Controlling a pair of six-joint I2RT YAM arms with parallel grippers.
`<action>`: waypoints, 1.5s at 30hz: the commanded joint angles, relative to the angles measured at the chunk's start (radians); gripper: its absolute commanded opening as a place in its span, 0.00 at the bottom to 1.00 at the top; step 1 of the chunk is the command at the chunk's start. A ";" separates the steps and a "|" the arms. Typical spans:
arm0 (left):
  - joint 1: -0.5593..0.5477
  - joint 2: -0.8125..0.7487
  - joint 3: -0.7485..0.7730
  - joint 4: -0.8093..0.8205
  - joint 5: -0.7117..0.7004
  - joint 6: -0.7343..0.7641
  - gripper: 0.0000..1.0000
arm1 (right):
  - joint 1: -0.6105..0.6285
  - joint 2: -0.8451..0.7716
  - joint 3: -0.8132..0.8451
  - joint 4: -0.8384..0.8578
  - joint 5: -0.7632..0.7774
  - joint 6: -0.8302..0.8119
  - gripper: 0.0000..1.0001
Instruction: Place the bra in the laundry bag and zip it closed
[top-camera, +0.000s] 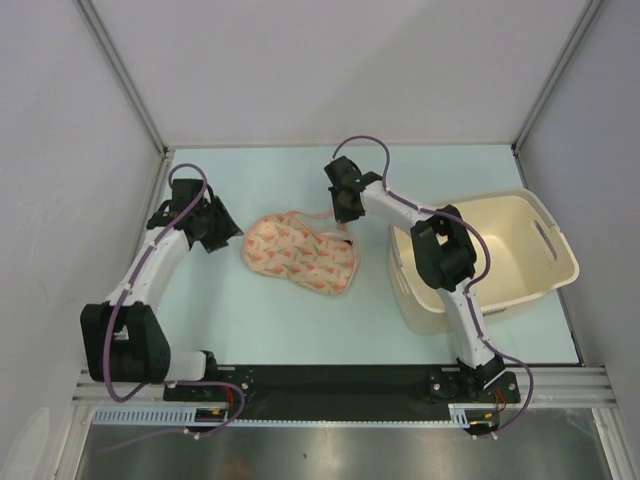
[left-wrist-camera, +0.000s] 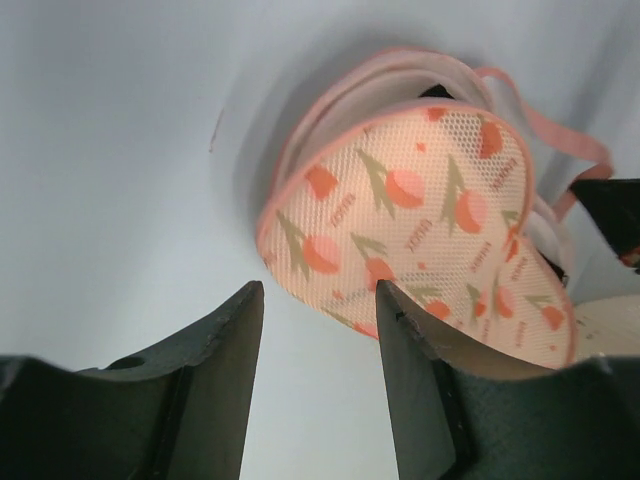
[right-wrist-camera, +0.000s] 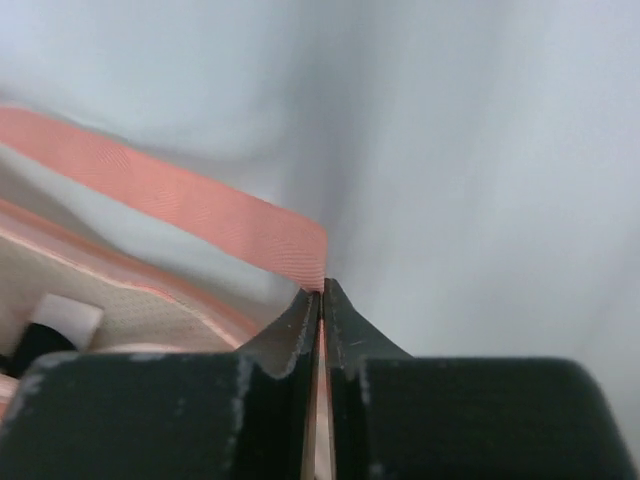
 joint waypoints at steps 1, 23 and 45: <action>0.060 0.128 0.047 0.084 0.015 0.009 0.53 | -0.003 0.140 0.306 -0.052 0.023 -0.058 0.17; 0.063 0.566 0.132 0.177 0.112 -0.005 0.45 | -0.026 -0.253 -0.058 -0.189 -0.080 0.016 0.58; 0.041 -0.177 -0.405 0.168 0.063 -0.203 0.59 | 0.185 -0.511 -0.235 -0.223 0.068 -0.030 0.70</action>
